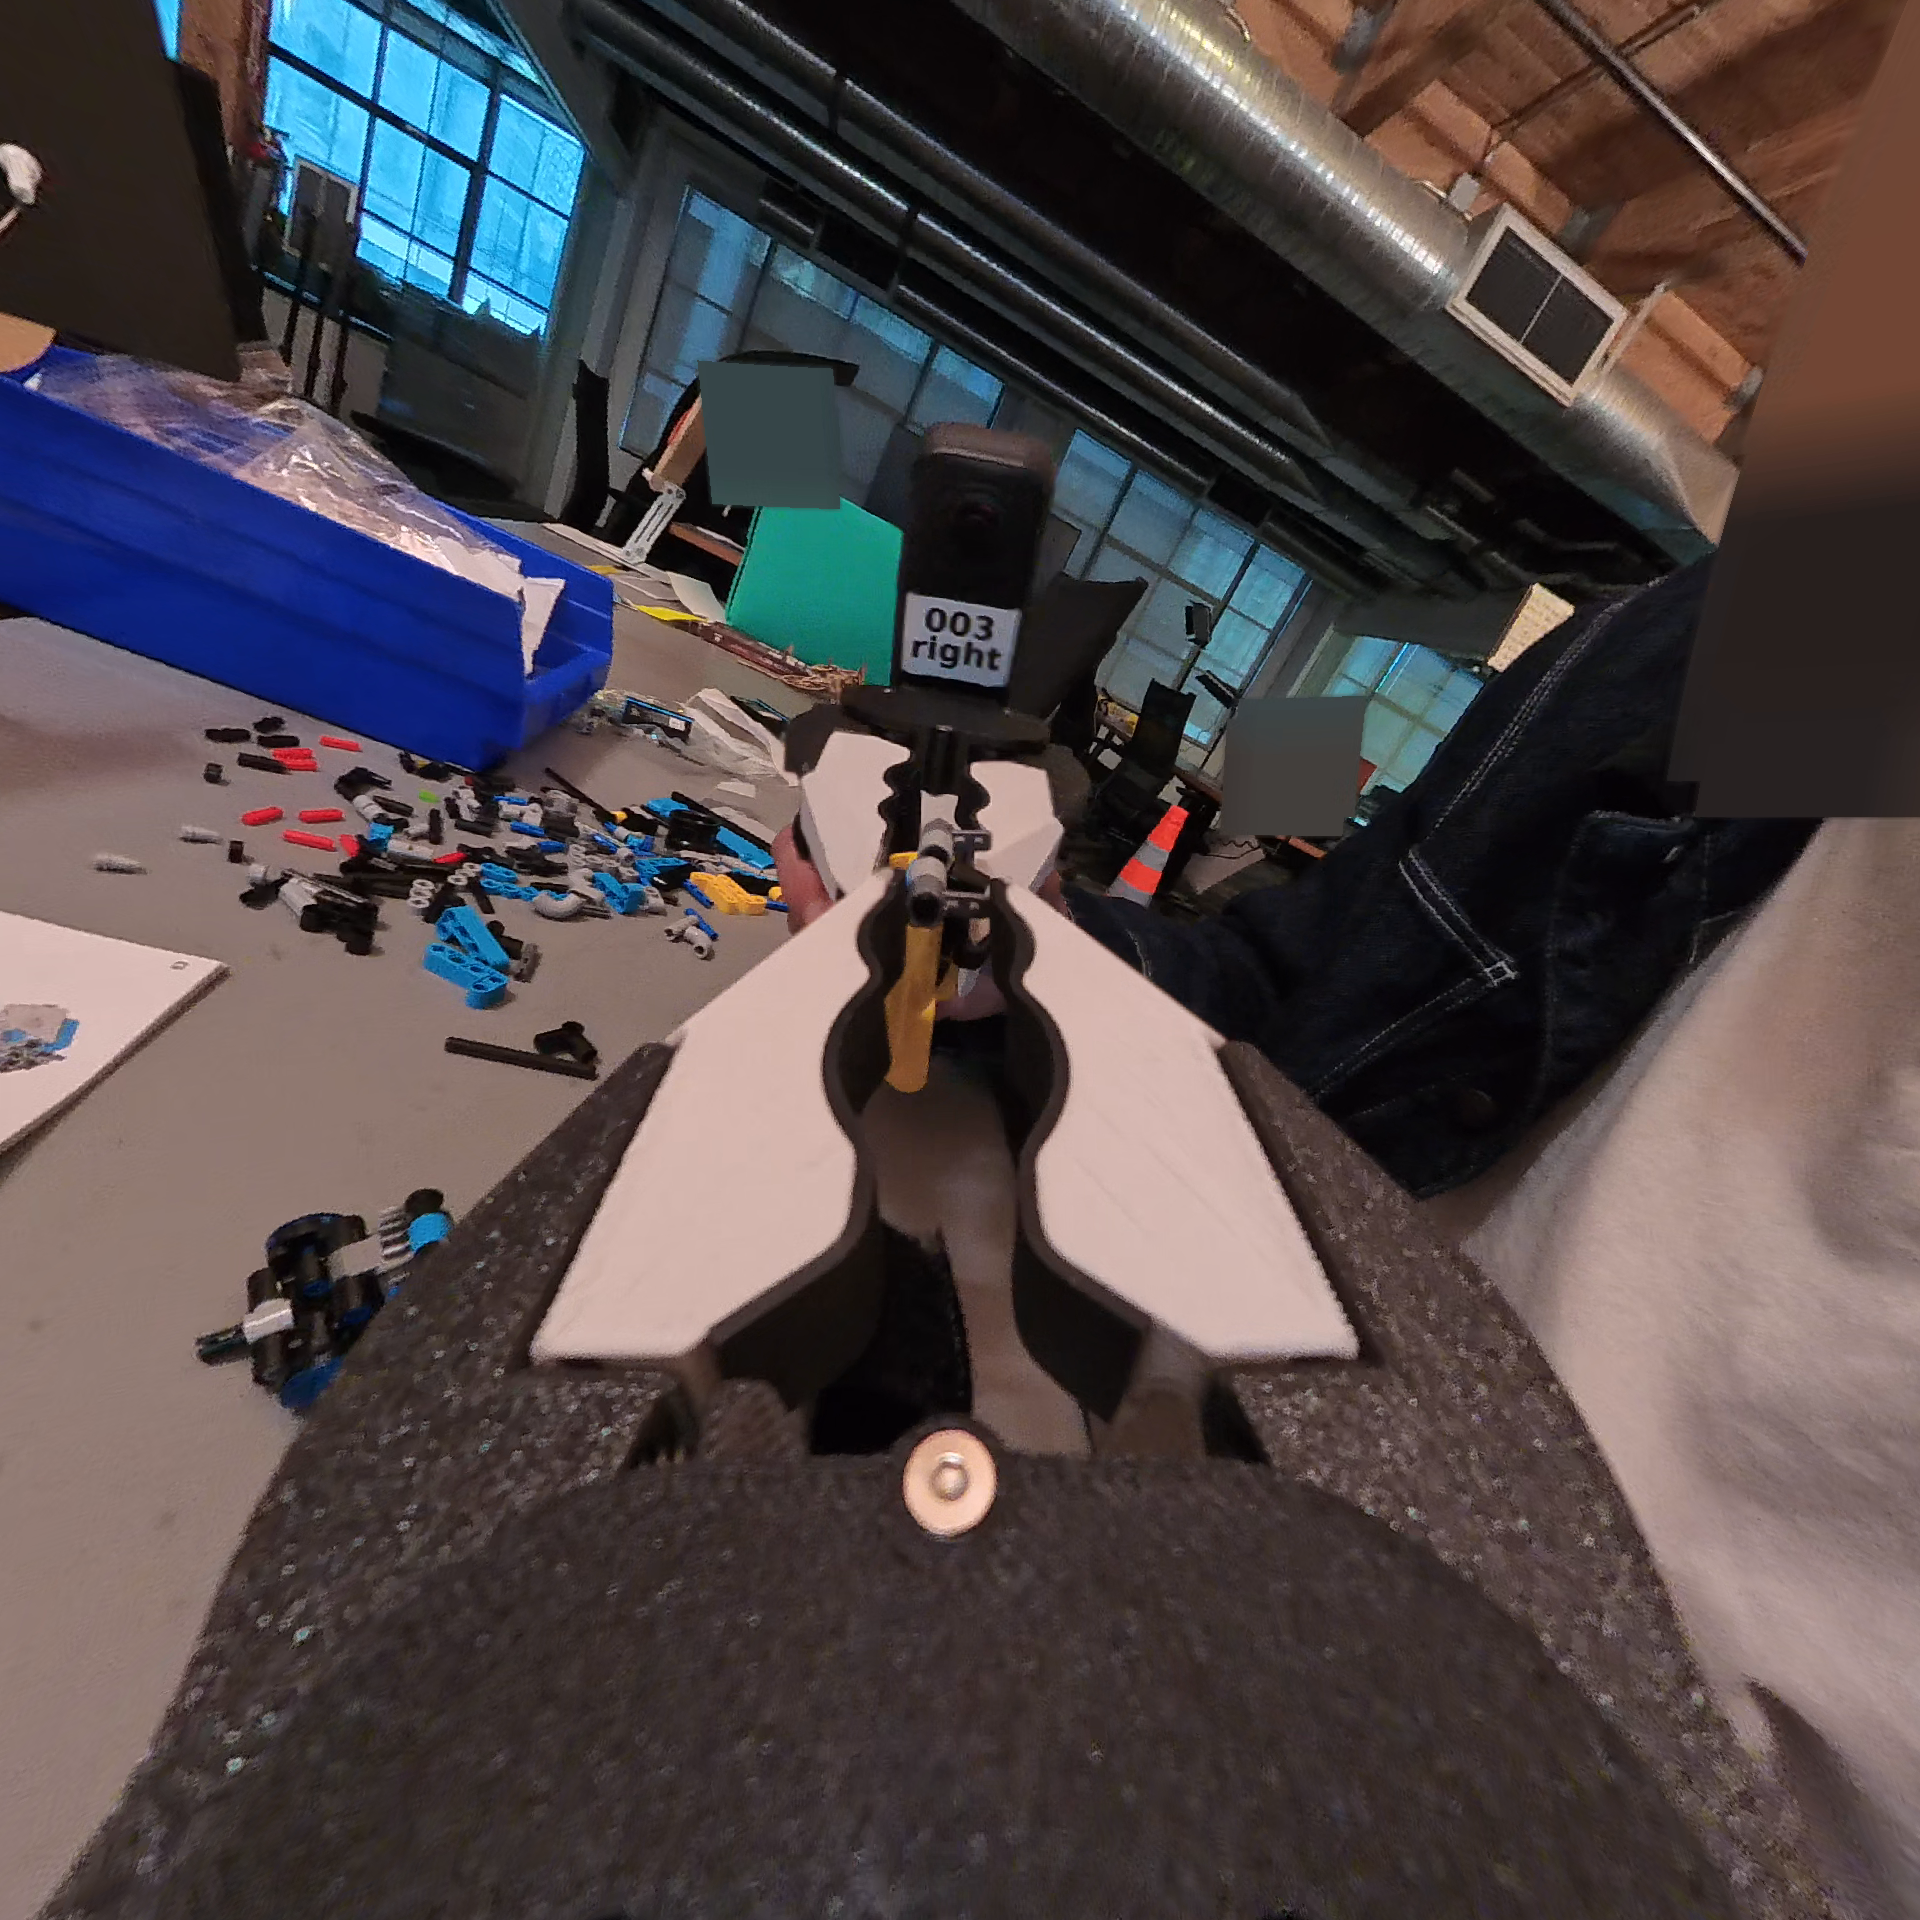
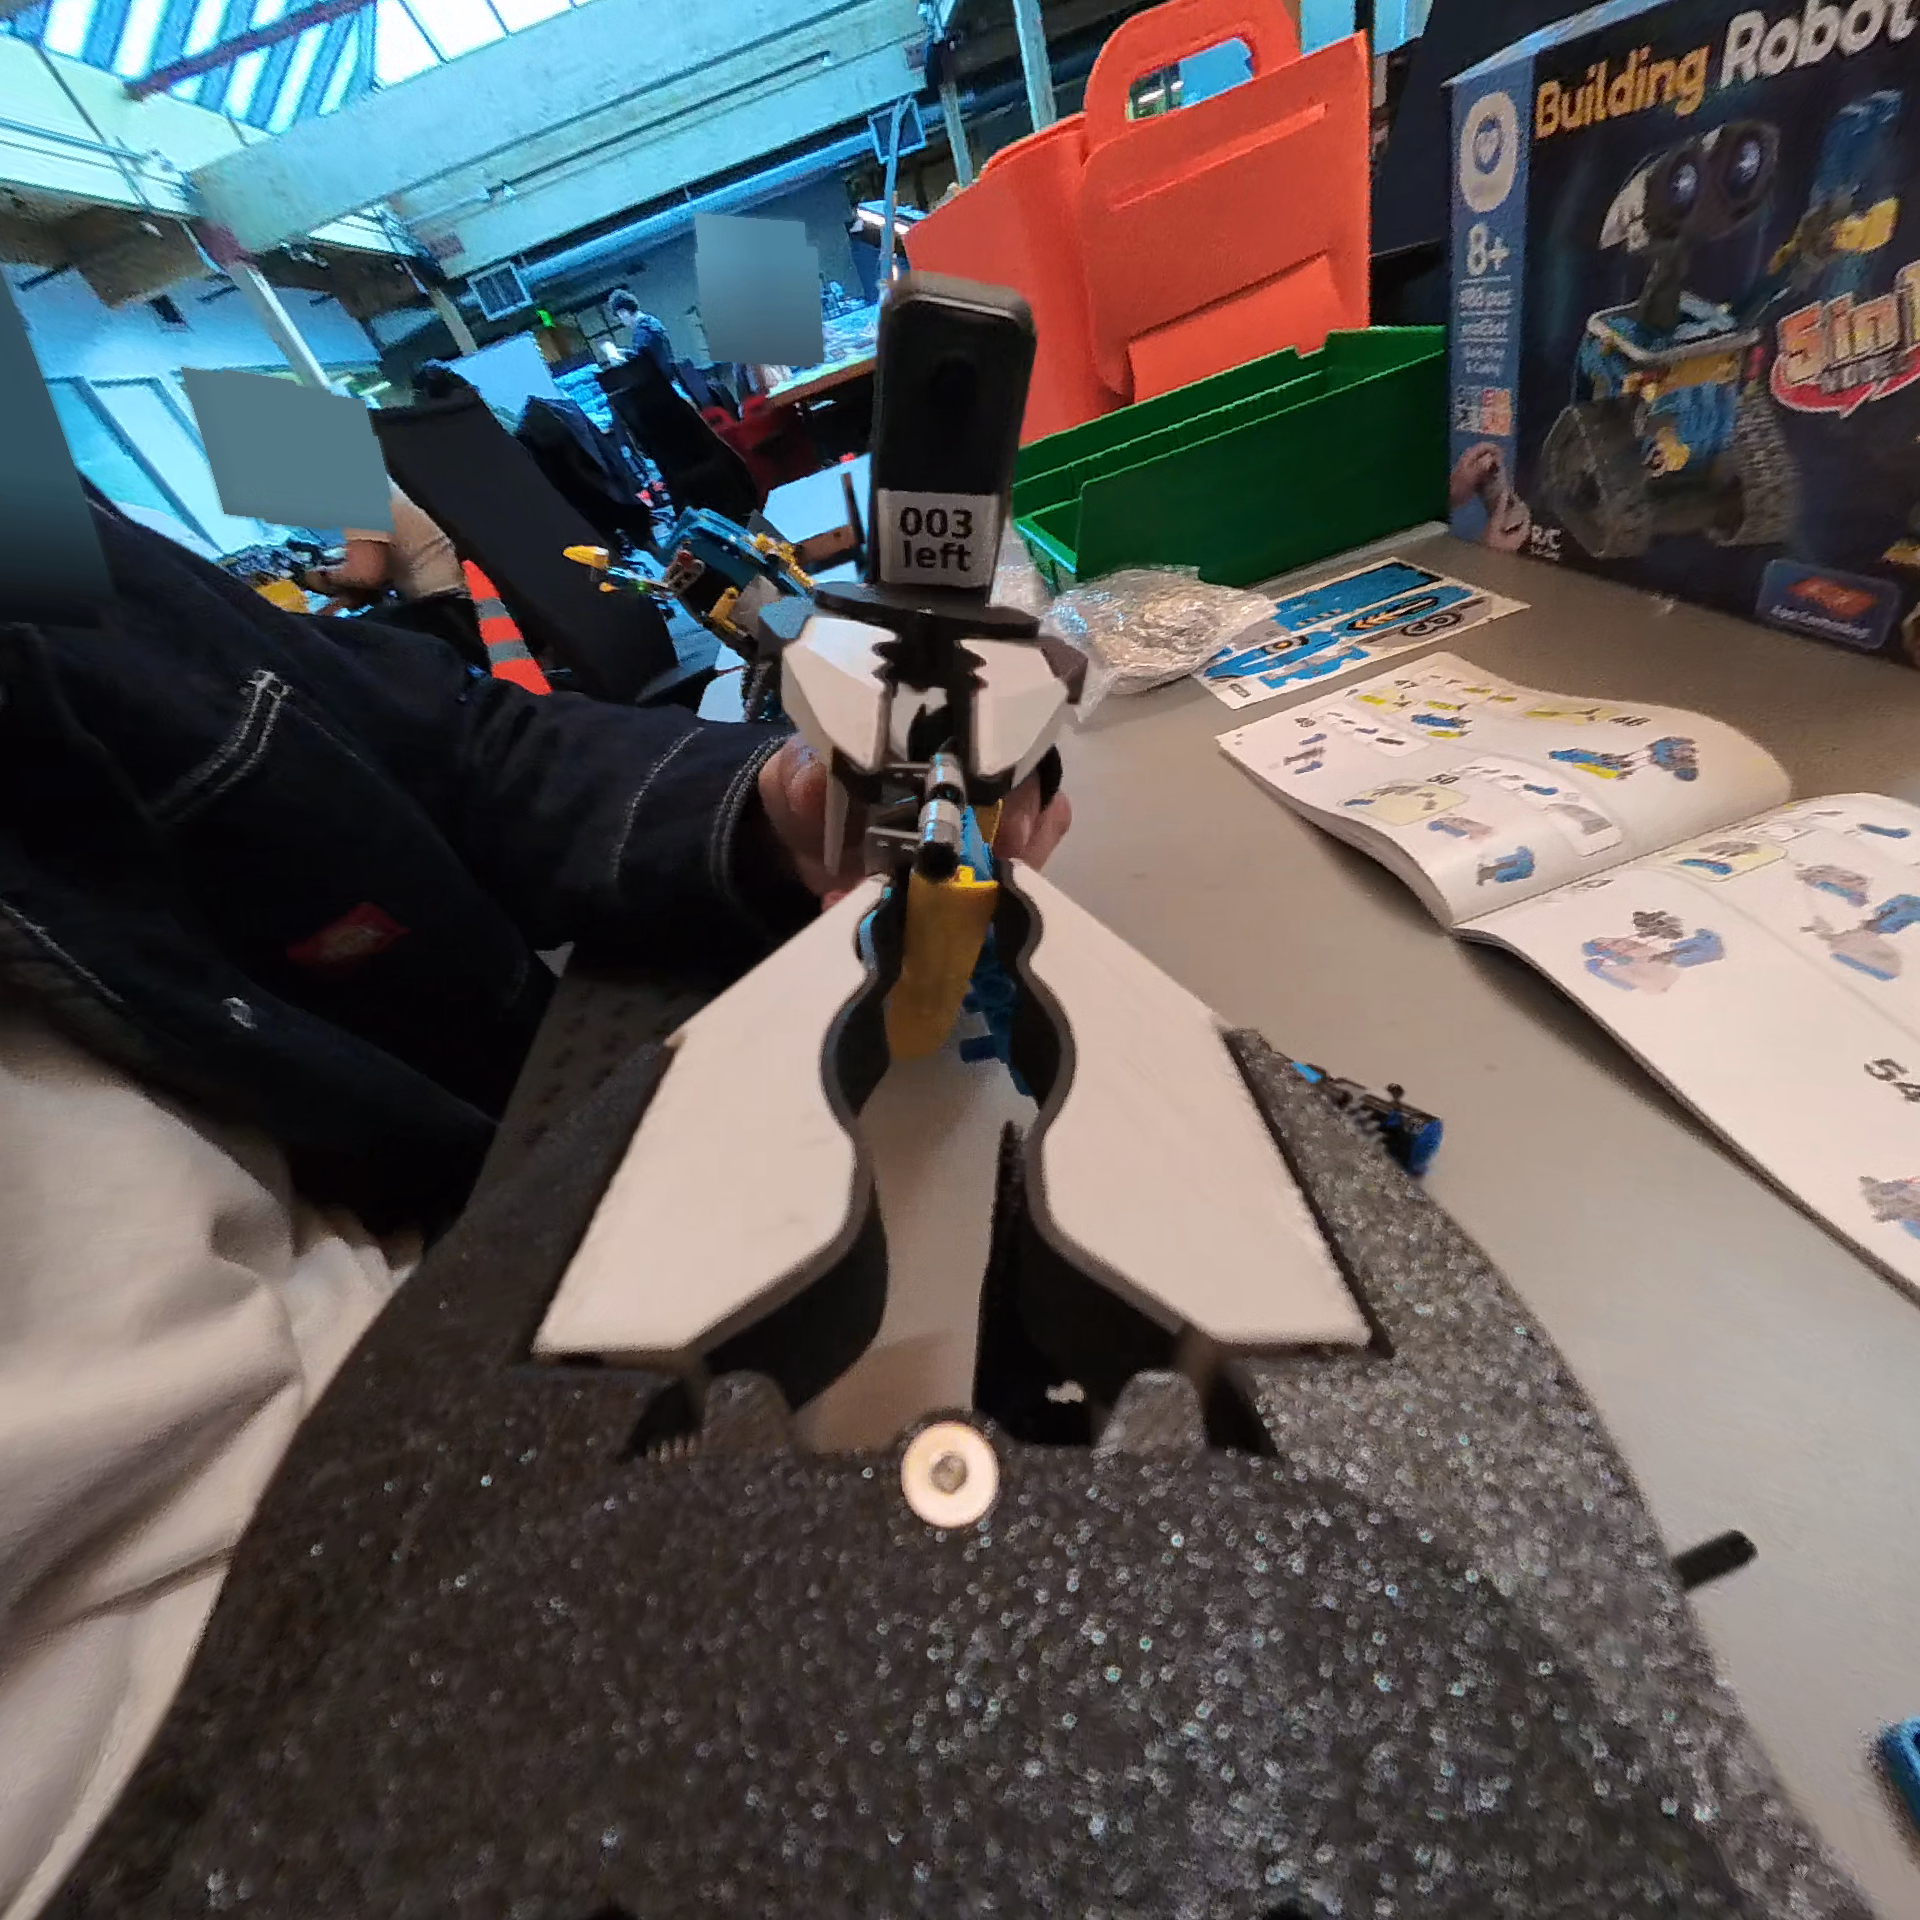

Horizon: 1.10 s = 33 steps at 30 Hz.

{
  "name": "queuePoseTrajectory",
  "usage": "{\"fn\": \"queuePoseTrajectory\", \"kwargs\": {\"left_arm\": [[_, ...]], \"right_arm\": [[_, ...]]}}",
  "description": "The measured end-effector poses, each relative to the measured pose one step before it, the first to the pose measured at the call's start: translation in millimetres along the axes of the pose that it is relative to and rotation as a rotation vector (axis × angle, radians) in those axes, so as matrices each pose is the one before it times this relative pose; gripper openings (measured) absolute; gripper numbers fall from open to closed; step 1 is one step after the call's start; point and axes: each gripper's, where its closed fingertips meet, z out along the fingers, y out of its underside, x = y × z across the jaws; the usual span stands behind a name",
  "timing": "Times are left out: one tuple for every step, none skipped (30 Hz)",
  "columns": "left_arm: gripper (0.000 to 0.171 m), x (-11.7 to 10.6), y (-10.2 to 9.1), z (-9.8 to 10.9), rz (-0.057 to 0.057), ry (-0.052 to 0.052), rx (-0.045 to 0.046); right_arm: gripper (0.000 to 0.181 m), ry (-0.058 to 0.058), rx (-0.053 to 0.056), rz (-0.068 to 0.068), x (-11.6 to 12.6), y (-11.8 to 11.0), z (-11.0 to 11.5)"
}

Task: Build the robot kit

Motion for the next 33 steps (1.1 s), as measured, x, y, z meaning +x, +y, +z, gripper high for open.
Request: {"fn": "queuePoseTrajectory", "kwargs": {"left_arm": [[0.015, 1.03, -1.07, 0.02, 0.0229, -0.0058, 0.00281], [0.021, 0.72, -1.31, -0.48, 0.0196, -0.0056, 0.00467], [0.031, -0.43, 0.07, -0.41, 0.0099, -0.0071, -0.00544], [0.036, 0.15, 1.47, 0.01, 0.0025, 0.0009, -0.01283], [0.038, 0.92, 2.36, 0.77, -0.0033, 0.0092, -0.01368], [0.041, 0.44, 2.73, 1.53, -0.0104, 0.0076, -0.01184], [0.042, 1.41, 2.79, 1.80, -0.0133, 0.0143, -0.01056], [0.042, 2.79, 3.09, 2.07, -0.0108, 0.0215, -0.01234], [0.042, 2.25, 2.50, 2.07, -0.0055, 0.0151, -0.00990], [0.041, 1.35, 2.29, 1.80, 0.0004, 0.0073, -0.00844], [0.036, 0.25, 3.28, 1.31, 0.0028, 0.0014, -0.01592], [0.022, 0.47, 2.29, 0.35, 0.0040, 0.0042, -0.01183], [0.020, 0.68, 0.52, -0.58, 0.0036, 0.0056, -0.00275], [0.018, 0.21, 0.44, -0.88, 0.0035, 0.0020, -0.00527], [0.013, 1.26, 0.38, -0.54, 0.0066, 0.0070, -0.00370], [0.011, 2.41, -0.01, 0.26, 0.0095, 0.0100, 0.00133], [0.011, 1.78, -0.62, 0.72, 0.0123, 0.0024, 0.00511], [0.011, 0.33, -0.30, 0.32, 0.0120, -0.0048, 0.00196], [0.011, -1.20, 0.58, -0.69, 0.0071, -0.0087, -0.00536], [0.011, -3.08, -0.66, -1.30, 0.0032, -0.0172, -0.00108], [0.011, -2.42, -2.07, -1.25, 0.0002, -0.0135, 0.00787], [0.011, -0.39, -1.95, -0.69, -0.0051, 0.0000, 0.00964], [0.011, -0.66, -1.87, -0.77, -0.0102, -0.0005, 0.01181], [0.011, -1.17, -2.47, -1.44, -0.0095, -0.0026, 0.01478], [0.011, -1.01, -2.39, -1.51, -0.0082, -0.0005, 0.01296], [0.011, -1.69, -2.74, -1.63, -0.0061, -0.0074, 0.01394], [0.011, -1.50, -2.77, -1.36, 0.0010, -0.0093, 0.01461], [0.011, 0.35, -0.98, -0.58, 0.0037, 0.0018, 0.00399], [0.011, 0.88, 1.16, 0.51, 0.0002, 0.0035, -0.00754], [0.011, 0.41, 2.01, 1.05, -0.0017, 0.0007, -0.00884], [0.011, 0.52, 1.89, 1.28, -0.0065, 0.0035, -0.00526], [0.011, 0.16, 0.53, 0.73, -0.0129, 0.0055, 0.00303], [0.011, 0.05, -0.36, 0.05, -0.0156, 0.0072, 0.00739]], "right_arm": [[0.018, -0.0070, 0.0066, 0.0047, -0.16, -0.96, -1.35], [0.018, -0.0140, 0.0147, 0.0124, -1.00, -2.43, -1.98], [0.017, -0.0154, 0.0227, 0.0231, -0.51, -3.72, -2.45], [0.017, -0.0206, 0.0247, 0.0260, -1.29, -3.83, -2.39], [0.017, -0.0371, 0.0195, 0.0335, -3.30, -2.98, -1.66], [0.017, -0.0329, 0.0152, 0.0333, -3.03, -2.24, -0.84], [0.017, -0.0116, 0.0102, 0.0133, -0.92, -1.22, -0.13], [0.017, -0.0096, -0.0020, -0.0016, -1.95, 0.32, 0.54], [0.017, -0.0027, -0.0161, -0.0072, -1.30, 2.40, 1.71], [0.017, 0.0059, -0.0175, -0.0089, 0.14, 3.28, 2.25], [0.017, -0.0068, -0.0011, 0.0012, -1.48, 0.82, 1.62], [0.017, -0.0190, 0.0003, 0.0132, -2.83, 0.05, 0.77], [0.017, -0.0093, -0.0041, 0.0050, -1.01, 0.73, 0.21], [0.017, -0.0086, -0.0073, 0.0048, -0.75, 1.11, 0.24], [0.017, -0.0186, -0.0005, 0.0133, -2.02, 0.45, 0.37], [0.018, -0.0246, 0.0101, 0.0270, -2.14, -1.05, 0.36], [0.018, -0.0216, 0.0134, 0.0215, -2.12, -1.76, 0.12], [0.018, -0.0010, 0.0041, -0.0059, -0.56, -0.61, -0.05], [0.018, 0.0246, -0.0094, -0.0373, 1.48, 0.90, 0.06], [0.019, 0.0425, -0.0047, -0.0440, 3.77, 0.30, -0.09], [0.020, 0.0383, 0.0108, -0.0363, 4.12, -1.68, -0.73], [0.021, 0.0125, 0.0151, -0.0304, 0.66, -2.58, -1.31], [0.025, -0.0053, 0.0111, -0.0155, -1.22, -2.29, -2.04], [0.029, -0.0030, 0.0039, 0.0074, 1.08, -1.00, -2.56], [0.029, 0.0014, -0.0030, 0.0266, 3.29, 0.61, -2.30], [0.029, -0.0122, -0.0104, 0.0426, 2.30, 2.24, -1.27], [0.026, -0.0376, -0.0180, 0.0486, -1.87, 3.31, 0.07], [0.026, -0.0252, -0.0146, 0.0436, -0.88, 2.89, 1.67], [0.028, 0.0011, -0.0102, 0.0208, 1.94, 2.89, 2.63], [0.026, 0.0024, -0.0139, -0.0006, 0.82, 3.44, 2.36], [0.021, 0.0079, -0.0111, -0.0195, -0.11, 1.80, 1.08], [0.017, 0.0087, 0.0049, -0.0403, -1.68, -1.28, -0.09], [0.017, 0.0193, 0.0010, -0.0418, -0.12, -0.97, -0.17]]}}
